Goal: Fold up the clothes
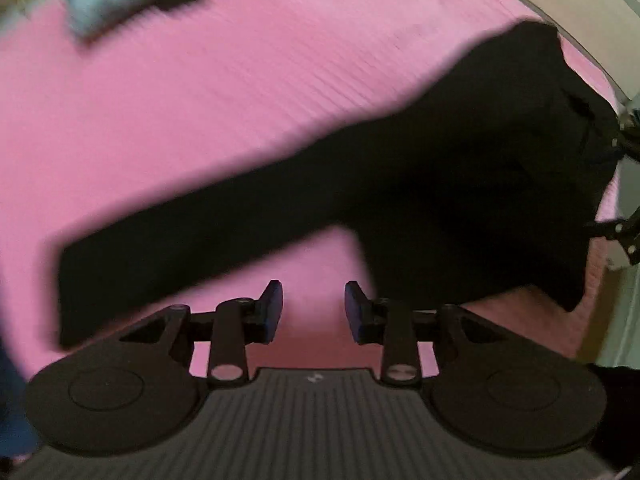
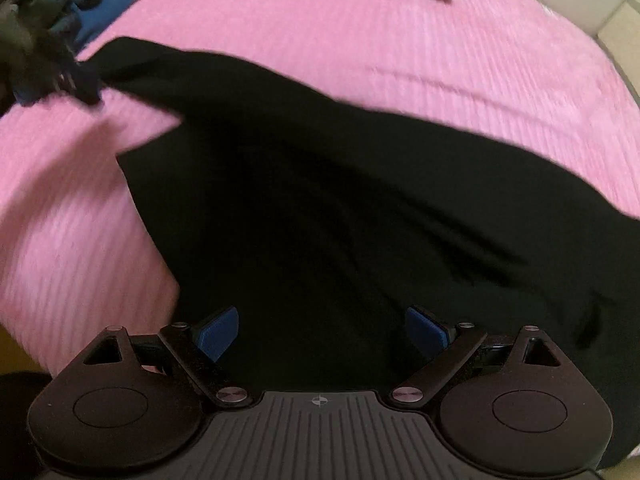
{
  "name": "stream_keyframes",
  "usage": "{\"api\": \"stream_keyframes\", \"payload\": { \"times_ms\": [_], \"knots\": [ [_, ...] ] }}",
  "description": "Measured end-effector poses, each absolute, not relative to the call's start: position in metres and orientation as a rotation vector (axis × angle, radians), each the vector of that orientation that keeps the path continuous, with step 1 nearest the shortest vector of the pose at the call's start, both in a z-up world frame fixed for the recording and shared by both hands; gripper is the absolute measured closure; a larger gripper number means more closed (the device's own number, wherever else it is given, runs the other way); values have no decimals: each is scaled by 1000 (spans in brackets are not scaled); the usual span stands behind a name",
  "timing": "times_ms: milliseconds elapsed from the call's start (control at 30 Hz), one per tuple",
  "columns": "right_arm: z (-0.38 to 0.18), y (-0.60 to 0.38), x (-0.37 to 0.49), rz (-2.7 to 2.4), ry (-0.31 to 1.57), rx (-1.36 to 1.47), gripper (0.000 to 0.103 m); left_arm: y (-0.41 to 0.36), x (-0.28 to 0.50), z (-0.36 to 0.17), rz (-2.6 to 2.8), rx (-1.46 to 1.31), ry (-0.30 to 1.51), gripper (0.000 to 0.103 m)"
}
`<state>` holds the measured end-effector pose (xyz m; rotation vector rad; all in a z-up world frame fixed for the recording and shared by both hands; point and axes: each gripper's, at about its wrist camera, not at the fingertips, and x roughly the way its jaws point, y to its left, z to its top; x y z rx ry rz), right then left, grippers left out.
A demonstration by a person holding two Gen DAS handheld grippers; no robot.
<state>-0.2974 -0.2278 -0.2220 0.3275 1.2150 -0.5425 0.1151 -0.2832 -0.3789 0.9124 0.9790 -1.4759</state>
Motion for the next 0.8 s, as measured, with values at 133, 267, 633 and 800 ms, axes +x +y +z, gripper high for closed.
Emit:
{"api": "stream_keyframes", "payload": {
  "times_ms": [133,267,633,800],
  "knots": [
    [-226,-232,-332,-563,1246,305,10,-299,73,-430,-1435,853,1082,72],
    [-226,-242,-360,-609,1254,326,10,-291,72,-424,-1378,867,1090,102],
    [-203,-249,-373,-526,1142,387,10,-90,154,-250,-837,902,1057,103],
    [-210,-235,-356,-456,1131,336,10,-103,121,-270,-966,742,1125,90]
  ]
}}
